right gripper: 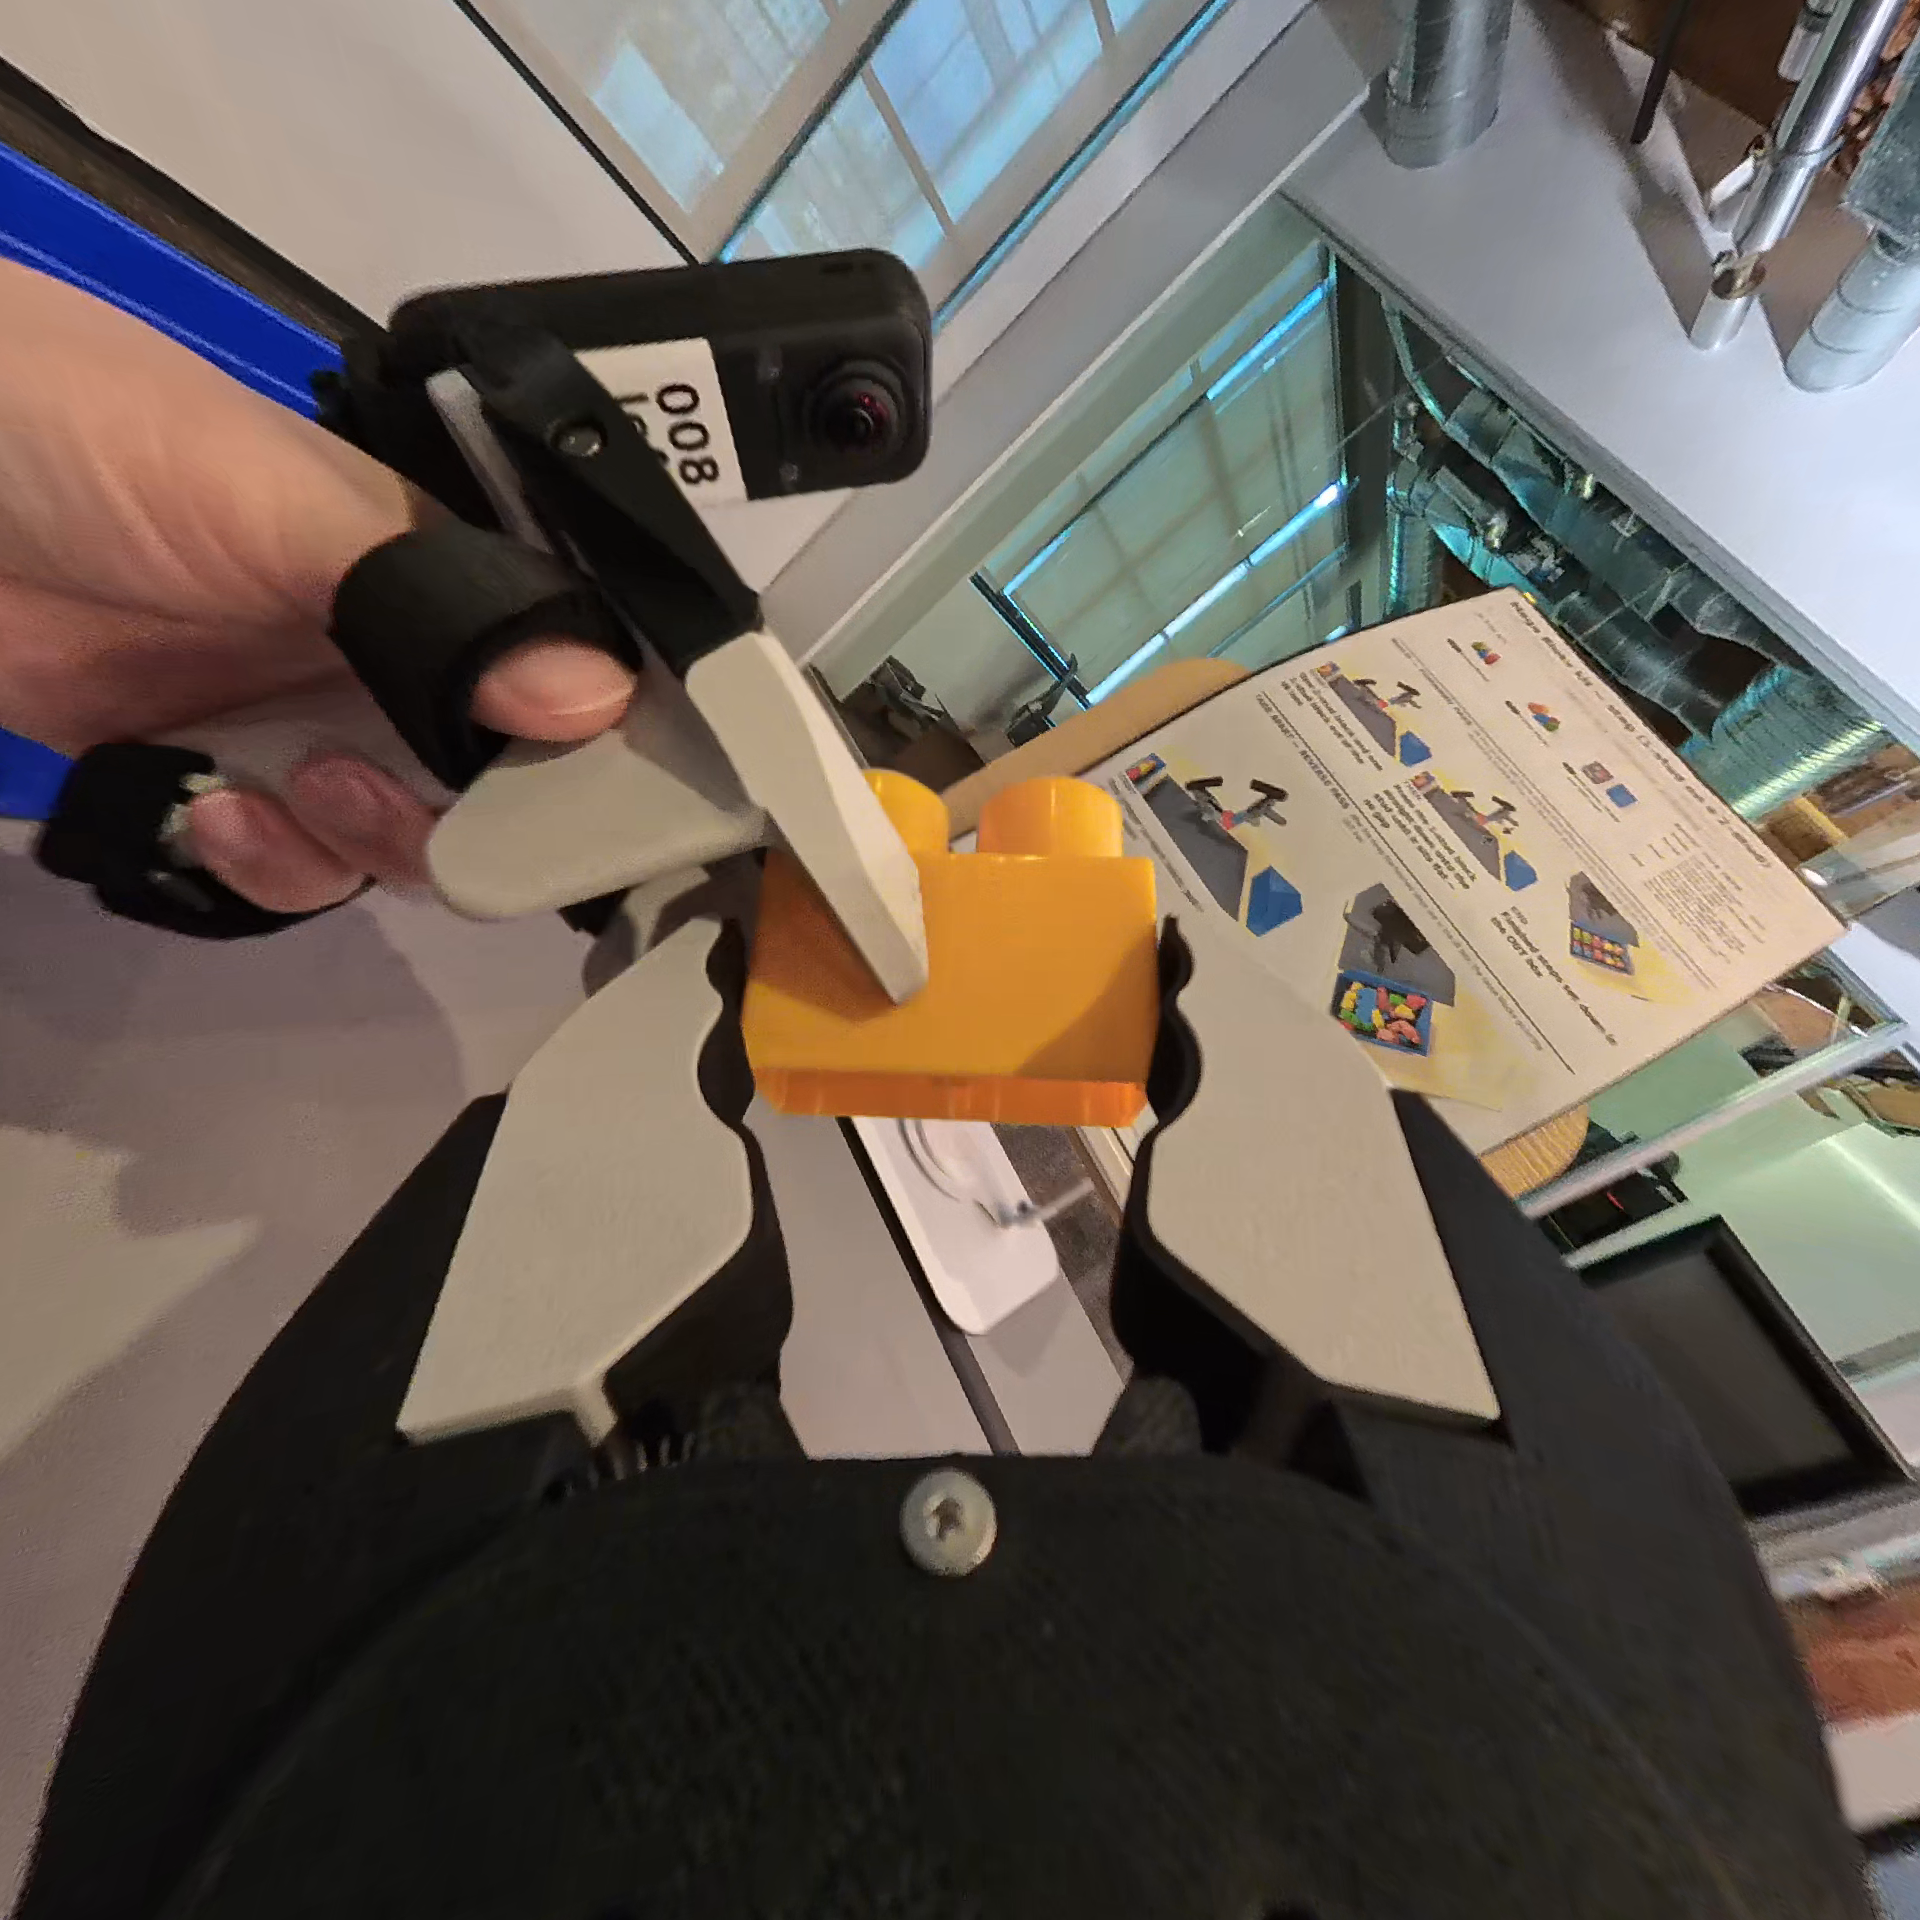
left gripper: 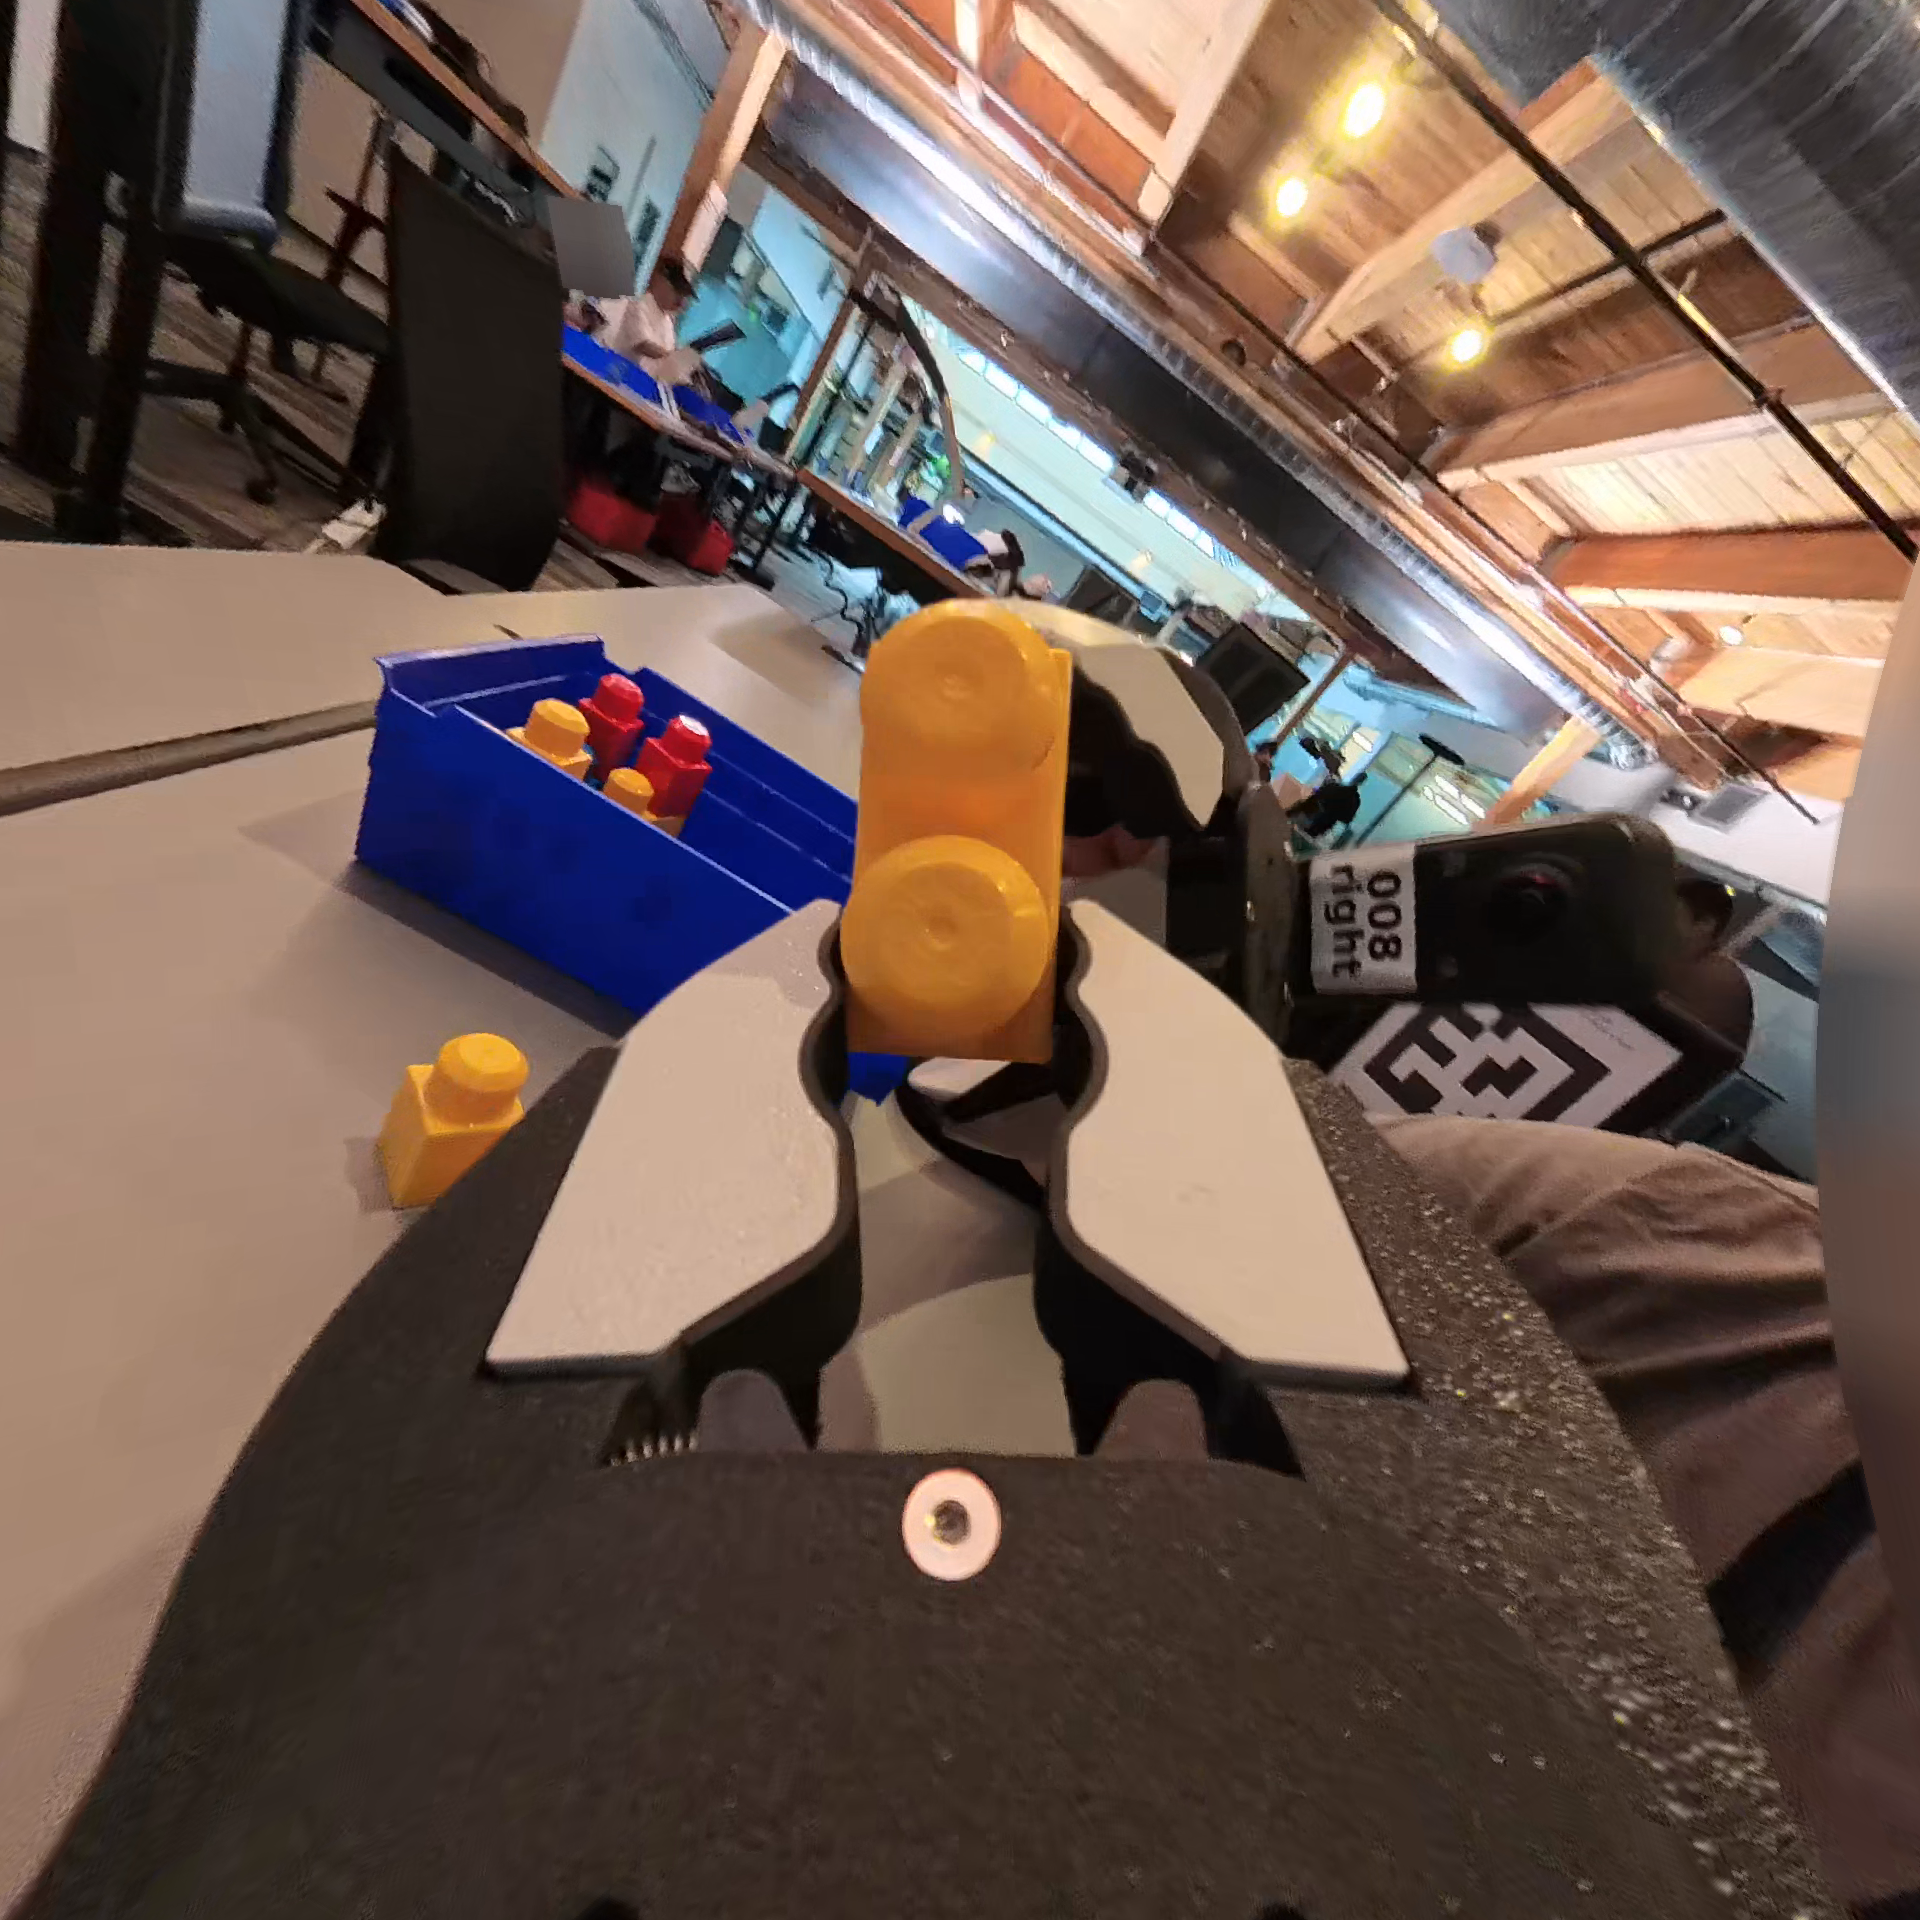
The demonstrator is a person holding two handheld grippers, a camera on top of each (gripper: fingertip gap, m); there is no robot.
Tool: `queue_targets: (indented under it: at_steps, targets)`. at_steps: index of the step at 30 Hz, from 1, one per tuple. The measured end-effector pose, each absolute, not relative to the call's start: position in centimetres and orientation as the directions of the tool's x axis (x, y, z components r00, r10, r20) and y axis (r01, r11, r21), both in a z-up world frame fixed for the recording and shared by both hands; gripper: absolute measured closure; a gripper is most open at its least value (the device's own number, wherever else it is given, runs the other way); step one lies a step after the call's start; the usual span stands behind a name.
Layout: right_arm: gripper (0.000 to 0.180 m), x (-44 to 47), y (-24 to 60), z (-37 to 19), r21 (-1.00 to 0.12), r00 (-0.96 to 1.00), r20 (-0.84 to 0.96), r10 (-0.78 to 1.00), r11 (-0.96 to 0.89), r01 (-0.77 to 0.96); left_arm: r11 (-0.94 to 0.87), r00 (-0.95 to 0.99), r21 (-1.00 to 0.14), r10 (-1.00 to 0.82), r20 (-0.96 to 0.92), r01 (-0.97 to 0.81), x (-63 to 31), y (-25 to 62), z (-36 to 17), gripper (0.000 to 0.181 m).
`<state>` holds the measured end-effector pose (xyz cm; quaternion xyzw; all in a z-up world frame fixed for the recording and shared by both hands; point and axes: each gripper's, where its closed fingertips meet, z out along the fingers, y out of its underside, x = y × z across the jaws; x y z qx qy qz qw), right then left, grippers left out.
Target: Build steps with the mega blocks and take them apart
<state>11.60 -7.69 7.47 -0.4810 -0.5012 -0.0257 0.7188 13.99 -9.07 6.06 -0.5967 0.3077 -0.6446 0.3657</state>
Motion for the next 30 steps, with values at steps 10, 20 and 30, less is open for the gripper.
queue_targets:
  at_steps: [10, 20, 30]
  targets:
    - [0.106, 13.8, -10.4, 8.3, -0.978, 0.233, 0.065, 0.970, 0.017, 0.206, -0.251, 0.094, -0.920, -0.968, 0.234, -0.302, 12.1, -10.1, 3.4, 0.144]
    - [0.144, 13.4, -10.6, 3.5, -0.921, 0.098, -0.102, 0.990, -0.132, 0.367, -0.183, 0.082, -0.926, -0.983, 0.165, -0.330, 12.8, -10.8, 3.2, 0.144]
    - [0.144, 12.5, -9.5, 6.4, -0.980, 0.101, -0.165, 0.981, -0.174, 0.092, -0.331, 0.015, -0.941, -0.944, 0.331, -0.063, 13.5, -10.2, 5.7, 0.138]
